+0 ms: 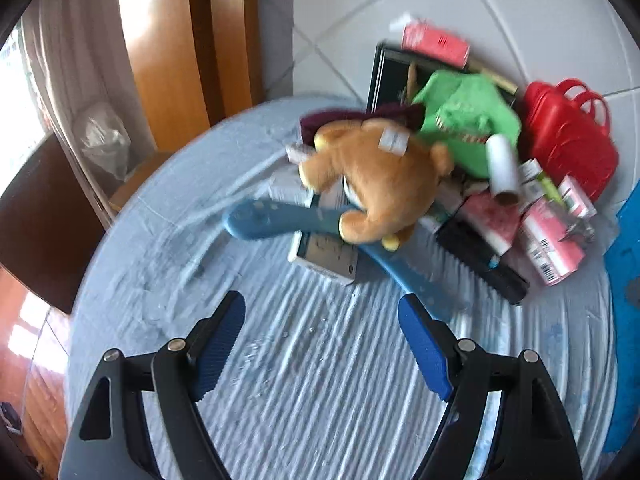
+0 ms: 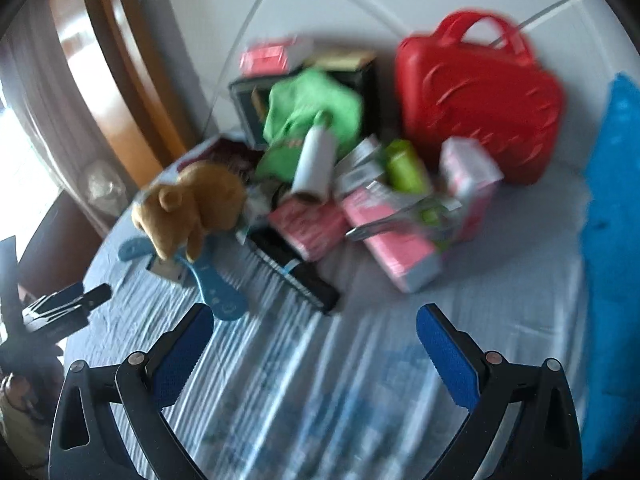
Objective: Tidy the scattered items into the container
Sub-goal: 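Withdraw both tools from the box back toward the pile on the bed, then grasp the brown teddy bear with the left tool while the right tool grasps the black bag roll, then lift and carry the teddy bear and black roll with both tools over the blue box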
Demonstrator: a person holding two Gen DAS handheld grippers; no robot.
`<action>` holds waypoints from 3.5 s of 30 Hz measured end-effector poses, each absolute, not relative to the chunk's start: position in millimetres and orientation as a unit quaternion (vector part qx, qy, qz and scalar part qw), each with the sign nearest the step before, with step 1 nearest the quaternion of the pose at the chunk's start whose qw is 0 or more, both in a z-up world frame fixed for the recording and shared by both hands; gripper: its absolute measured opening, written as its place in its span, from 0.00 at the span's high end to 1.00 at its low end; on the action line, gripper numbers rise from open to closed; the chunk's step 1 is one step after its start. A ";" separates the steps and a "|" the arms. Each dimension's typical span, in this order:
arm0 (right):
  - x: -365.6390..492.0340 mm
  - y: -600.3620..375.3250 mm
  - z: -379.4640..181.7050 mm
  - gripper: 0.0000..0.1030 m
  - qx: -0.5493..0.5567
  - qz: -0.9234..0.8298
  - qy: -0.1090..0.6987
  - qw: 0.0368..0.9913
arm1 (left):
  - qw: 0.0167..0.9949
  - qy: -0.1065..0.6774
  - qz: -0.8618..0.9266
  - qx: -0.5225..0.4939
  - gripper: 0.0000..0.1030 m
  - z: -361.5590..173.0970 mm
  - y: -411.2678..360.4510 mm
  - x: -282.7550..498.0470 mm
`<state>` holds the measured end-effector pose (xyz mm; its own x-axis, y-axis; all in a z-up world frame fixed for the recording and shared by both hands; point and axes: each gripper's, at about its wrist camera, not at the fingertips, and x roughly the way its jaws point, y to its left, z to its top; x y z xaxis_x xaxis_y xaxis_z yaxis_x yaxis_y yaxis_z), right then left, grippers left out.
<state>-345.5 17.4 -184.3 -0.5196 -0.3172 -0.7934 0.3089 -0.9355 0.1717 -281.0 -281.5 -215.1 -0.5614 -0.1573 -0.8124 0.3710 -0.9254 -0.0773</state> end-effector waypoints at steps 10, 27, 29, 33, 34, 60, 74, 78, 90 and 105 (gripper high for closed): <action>-400.5 -19.5 -260.9 0.34 0.487 -0.846 0.039 0.213 | 0.153 0.137 -0.875 0.439 0.31 -267.9 -224.6 -360.4; -426.8 -28.6 -253.5 0.28 0.482 -0.840 0.041 0.245 | 0.176 0.047 -0.878 0.442 0.05 -230.5 -238.8 -409.0; -429.2 -29.9 -258.8 0.27 0.486 -0.840 0.043 0.238 | 0.174 0.052 -0.887 0.424 0.05 -239.0 -243.7 -422.2; -430.5 -34.7 -268.1 0.27 0.494 -0.836 0.048 0.234 | 0.170 0.074 -0.886 0.426 0.33 -254.1 -258.9 -431.1; -431.2 -36.8 -269.3 0.27 0.495 -0.835 0.049 0.236 | 0.167 0.072 -0.889 0.419 0.35 -253.8 -259.8 -427.4; -346.3 -14.3 -236.0 0.70 0.482 -0.849 0.045 0.212 | 0.149 0.067 -0.915 0.369 0.39 -199.5 -208.3 -301.6; -246.6 13.0 -124.4 0.71 0.382 -0.899 0.010 0.214 | 0.115 0.047 -0.941 0.315 0.39 -110.8 -145.4 -212.0; -223.8 25.3 -90.8 0.71 0.350 -0.917 0.008 0.189 | 0.089 0.048 -0.950 0.294 0.39 -83.4 -134.9 -189.5; -129.5 77.8 10.3 0.71 0.270 -0.958 -0.006 0.098 | -0.023 0.034 -0.971 0.236 0.39 -10.4 -81.4 -125.3; -51.5 259.3 90.0 0.71 0.177 -0.983 -0.031 -0.024 | -0.134 0.011 -0.977 0.166 0.39 48.6 87.5 -93.5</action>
